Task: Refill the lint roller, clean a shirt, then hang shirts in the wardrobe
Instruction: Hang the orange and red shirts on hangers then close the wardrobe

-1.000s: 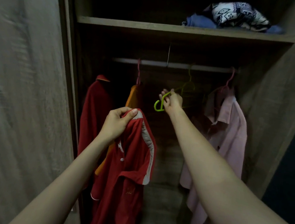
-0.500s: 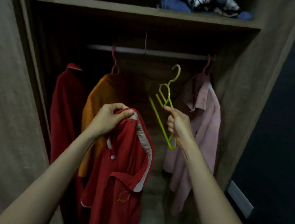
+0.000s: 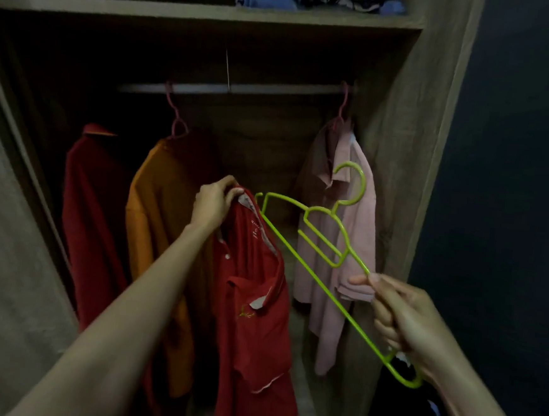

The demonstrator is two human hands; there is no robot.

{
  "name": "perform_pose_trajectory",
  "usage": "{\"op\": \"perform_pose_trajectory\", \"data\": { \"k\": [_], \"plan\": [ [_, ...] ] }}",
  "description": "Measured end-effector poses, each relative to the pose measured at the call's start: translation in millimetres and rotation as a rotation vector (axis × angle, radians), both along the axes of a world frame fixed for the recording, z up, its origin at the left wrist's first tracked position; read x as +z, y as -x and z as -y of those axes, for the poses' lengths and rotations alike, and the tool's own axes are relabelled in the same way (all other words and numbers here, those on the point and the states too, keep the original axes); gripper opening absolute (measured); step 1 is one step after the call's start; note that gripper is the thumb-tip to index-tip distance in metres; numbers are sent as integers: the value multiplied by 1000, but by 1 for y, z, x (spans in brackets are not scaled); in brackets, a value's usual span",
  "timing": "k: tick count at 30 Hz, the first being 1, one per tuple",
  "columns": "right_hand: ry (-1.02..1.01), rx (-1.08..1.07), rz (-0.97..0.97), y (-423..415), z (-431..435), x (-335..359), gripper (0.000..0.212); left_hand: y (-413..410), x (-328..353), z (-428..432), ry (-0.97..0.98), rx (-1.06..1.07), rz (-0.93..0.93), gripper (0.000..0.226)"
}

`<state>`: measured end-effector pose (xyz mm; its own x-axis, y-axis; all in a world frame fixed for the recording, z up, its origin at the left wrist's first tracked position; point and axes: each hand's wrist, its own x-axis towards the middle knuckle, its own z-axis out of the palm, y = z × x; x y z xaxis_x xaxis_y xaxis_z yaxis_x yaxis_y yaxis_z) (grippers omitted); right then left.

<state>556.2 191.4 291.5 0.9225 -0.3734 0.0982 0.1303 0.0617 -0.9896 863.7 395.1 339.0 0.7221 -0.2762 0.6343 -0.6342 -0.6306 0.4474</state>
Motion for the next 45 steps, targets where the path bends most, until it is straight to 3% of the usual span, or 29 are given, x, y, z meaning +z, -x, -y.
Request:
{"op": "perform_pose_trajectory", "data": {
  "k": [11, 19, 22, 25, 28, 32, 37, 41, 45],
  "plan": [
    [36, 39, -26, 12, -20, -7, 31, -6, 10, 11, -26, 4, -110, 15],
    [63, -26, 3, -20, -42, 1, 31, 29, 16, 13, -235, -70, 259, 14],
    [64, -26, 17, -33, -49, 0, 30, 53, 14, 16, -203, -142, 343, 16],
    [51, -38, 28, -40, -48, 1, 29, 76, 7, 22, -37, -245, 338, 19],
    [117, -34, 32, -33, -36, 7, 30, 71, 14, 10, 35, -201, 360, 20],
    [209, 14, 37, -13, -25, 23, 30, 38, 31, -9, -80, -61, 338, 26],
    [233, 12, 74, -2, -23, 29, 30, 20, 26, -12, -212, -2, 203, 16],
    [211, -15, 54, -21, -30, 18, 31, 40, 23, 10, -229, -120, 238, 33],
    [143, 57, 32, -33, -24, 14, 30, 84, 23, 37, -189, -326, 322, 31]
  ]
}}
